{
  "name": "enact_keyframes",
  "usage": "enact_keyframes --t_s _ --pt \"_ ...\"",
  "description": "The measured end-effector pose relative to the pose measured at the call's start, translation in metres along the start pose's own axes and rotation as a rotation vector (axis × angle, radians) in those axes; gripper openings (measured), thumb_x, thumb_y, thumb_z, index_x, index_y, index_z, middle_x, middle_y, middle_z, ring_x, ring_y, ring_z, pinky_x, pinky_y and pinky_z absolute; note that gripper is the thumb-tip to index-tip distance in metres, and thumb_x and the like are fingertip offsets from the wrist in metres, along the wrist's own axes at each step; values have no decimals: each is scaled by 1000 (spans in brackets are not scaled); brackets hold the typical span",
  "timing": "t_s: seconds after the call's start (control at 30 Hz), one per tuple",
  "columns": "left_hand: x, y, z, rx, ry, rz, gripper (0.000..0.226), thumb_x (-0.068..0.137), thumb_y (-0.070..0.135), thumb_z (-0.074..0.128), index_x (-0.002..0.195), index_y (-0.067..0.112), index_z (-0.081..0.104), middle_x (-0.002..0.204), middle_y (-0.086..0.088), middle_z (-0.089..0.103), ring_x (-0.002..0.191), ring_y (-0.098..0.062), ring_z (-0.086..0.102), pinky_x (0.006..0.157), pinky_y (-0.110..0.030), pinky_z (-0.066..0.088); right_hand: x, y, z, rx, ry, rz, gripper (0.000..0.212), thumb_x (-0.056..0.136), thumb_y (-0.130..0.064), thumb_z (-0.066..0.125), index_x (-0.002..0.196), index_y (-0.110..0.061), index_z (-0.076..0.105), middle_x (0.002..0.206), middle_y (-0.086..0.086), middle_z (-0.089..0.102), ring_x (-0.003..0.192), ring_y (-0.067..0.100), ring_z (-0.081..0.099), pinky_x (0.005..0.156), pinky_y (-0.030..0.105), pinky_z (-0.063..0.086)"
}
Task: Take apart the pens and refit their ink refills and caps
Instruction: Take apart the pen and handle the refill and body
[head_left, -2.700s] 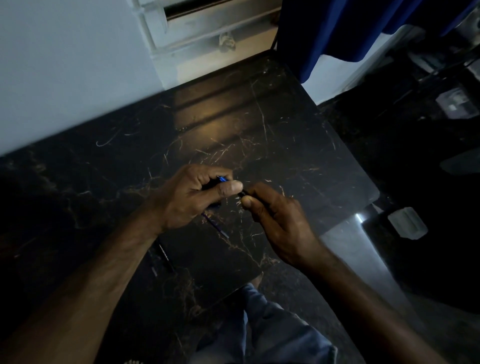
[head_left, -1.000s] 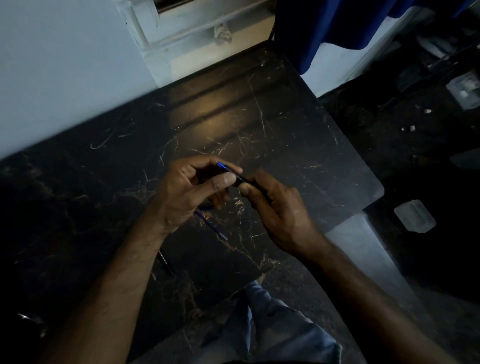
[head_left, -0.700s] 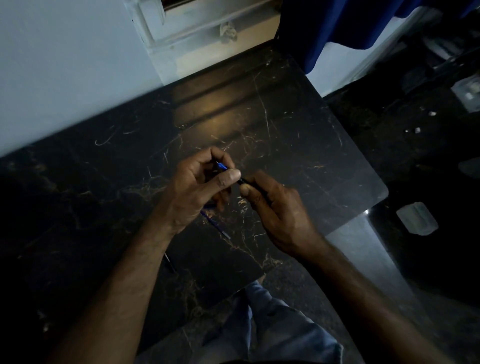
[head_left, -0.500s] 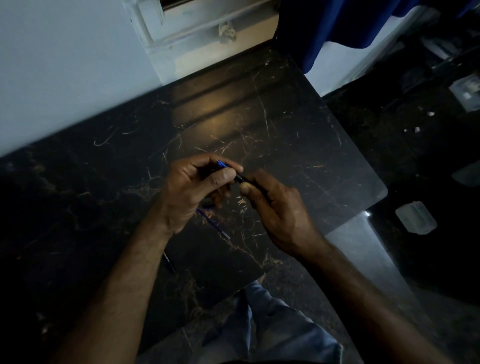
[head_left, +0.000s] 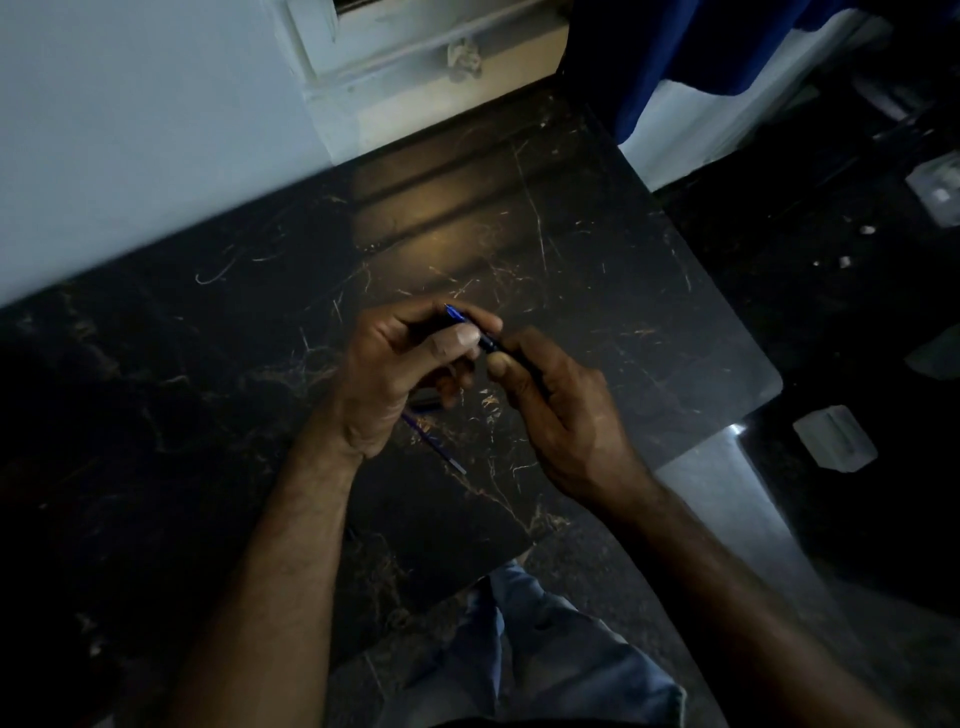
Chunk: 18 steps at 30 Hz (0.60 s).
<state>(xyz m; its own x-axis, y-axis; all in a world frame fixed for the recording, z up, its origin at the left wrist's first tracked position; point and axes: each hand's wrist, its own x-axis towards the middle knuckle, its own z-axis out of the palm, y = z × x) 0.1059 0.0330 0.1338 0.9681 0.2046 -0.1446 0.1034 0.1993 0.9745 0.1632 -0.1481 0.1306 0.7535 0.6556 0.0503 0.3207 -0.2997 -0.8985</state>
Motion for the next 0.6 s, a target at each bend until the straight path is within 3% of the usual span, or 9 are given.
enact_keyframes --t_s 0.1,0.17,0.3,0.37,0.5,0.6 --pt "1 -3 3 1 105 -16 8 92 23 74 88 18 80 68 1 68 51 -10 61 43 -21 46 0 -2 2 3 -2 -11 10 112 -28 48 108 -31 57 76 -15 53 64 8 54 56 27 44" --pt "4 -7 5 44 171 13 20 93 26 80 83 11 73 63 -1 65 48 -12 58 42 -24 45 0 -2 5 13 4 -8 11 113 -26 49 108 -29 59 77 -19 53 64 5 54 58 20 41" --pt "3 -4 7 -10 84 7 12 98 22 72 103 11 70 72 1 65 55 -12 60 48 -26 49 -1 -2 7 42 -2 2 19 112 -22 50 109 -13 65 83 -29 61 70 -1 62 65 11 41" --pt "1 -2 3 -70 5 -13 17 95 22 68 110 16 75 78 0 67 60 -13 62 51 -27 50 -1 -3 6 48 -3 -2 16 112 -25 50 110 -18 64 83 -30 61 71 -1 62 65 11 41" --pt "-4 -4 1 -39 76 -5 11 95 21 71 95 19 82 74 2 70 54 -10 62 44 -21 46 -1 -3 5 3 14 -20 13 111 -34 45 108 -31 57 77 -18 54 65 4 56 59 17 41" --pt "-4 -7 10 30 213 36 12 94 22 76 85 15 75 62 3 64 44 -8 57 39 -20 41 -2 0 8 3 21 -6 21 111 -31 46 105 -18 62 76 -8 55 63 12 55 56 26 45"
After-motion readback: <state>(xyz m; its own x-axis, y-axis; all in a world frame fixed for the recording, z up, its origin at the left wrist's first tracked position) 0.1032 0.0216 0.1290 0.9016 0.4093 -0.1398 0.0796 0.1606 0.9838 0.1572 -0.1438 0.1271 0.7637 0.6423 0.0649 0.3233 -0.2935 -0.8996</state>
